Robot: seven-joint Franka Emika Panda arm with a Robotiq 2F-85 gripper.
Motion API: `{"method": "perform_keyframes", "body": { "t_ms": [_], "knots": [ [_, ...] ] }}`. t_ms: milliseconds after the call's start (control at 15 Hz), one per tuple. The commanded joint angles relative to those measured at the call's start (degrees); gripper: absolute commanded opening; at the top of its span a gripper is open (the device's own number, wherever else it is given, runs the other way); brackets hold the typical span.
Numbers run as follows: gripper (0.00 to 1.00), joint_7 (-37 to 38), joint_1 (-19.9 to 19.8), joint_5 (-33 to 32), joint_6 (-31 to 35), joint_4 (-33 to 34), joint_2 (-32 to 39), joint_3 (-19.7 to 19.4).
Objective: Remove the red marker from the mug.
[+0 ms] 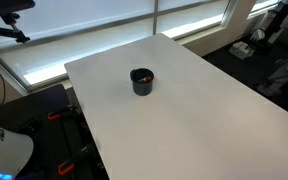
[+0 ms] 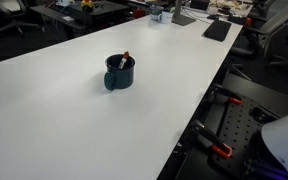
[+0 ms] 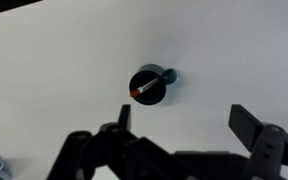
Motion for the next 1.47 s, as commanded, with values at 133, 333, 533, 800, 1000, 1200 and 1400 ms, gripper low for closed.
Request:
{"method": "perform_keyframes", "body": {
  "t_ms": [133,333,533,800,1000,1200,1400],
  "knots": [
    [1.0,0.5,1.9,-0.6,-0.2,0.2,0.3,-1.6],
    [1.0,0.5,1.9,-0.6,-0.2,0.2,0.3,-1.6],
    [1.0,0.5,1.9,-0.6,-0.2,0.2,0.3,-1.6],
    [1.0,-2.6,1.8,-3.1,-3.0,4.3,3.1,-2.7],
    [1.0,-8.8,1.8,-3.9,-6.9,9.7,7.1,-4.9],
    [1.0,-15.9,1.9,-4.4,-10.6,15.5,12.6,-7.4],
    [1.0,-21.0,1.9,-5.7,-12.5,20.8,18.3,-9.8]
  ]
}}
